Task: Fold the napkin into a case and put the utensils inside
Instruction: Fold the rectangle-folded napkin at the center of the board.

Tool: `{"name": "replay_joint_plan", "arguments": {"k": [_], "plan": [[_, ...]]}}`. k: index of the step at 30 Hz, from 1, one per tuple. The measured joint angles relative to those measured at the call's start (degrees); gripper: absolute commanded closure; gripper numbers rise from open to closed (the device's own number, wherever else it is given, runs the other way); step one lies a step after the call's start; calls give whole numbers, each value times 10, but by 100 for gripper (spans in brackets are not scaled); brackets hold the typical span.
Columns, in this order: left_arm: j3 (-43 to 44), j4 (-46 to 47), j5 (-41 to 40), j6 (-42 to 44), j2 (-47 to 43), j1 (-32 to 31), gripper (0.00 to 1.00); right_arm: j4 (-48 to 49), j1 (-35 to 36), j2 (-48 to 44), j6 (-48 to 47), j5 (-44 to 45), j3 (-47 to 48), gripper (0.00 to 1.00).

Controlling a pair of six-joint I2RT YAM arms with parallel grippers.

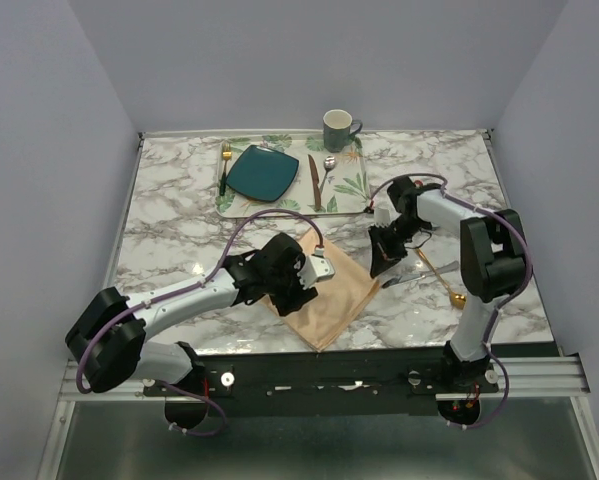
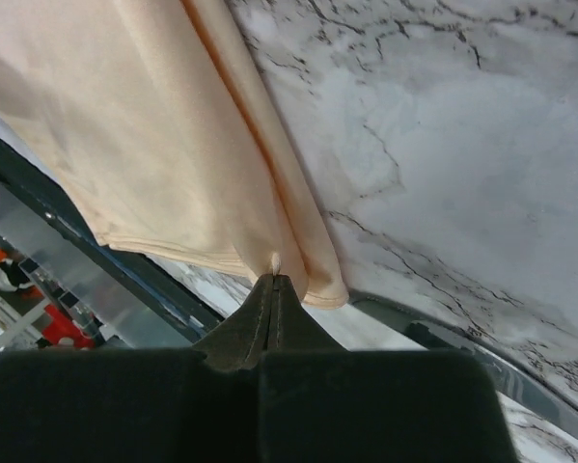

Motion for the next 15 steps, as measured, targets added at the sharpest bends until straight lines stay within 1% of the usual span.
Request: {"name": "replay_joint_plan", "arguments": {"k": [10,12,15], "plan": [[-10,3,3,-9,-2,2,36,0,0,53,1,24,-17,99],[-15,4,3,-7,-10,-11,36,0,0,53,1,24,-16,99],[-22,5,2,-2,-18,-45,39,-2,0,54,1,23,-15,99]]}}
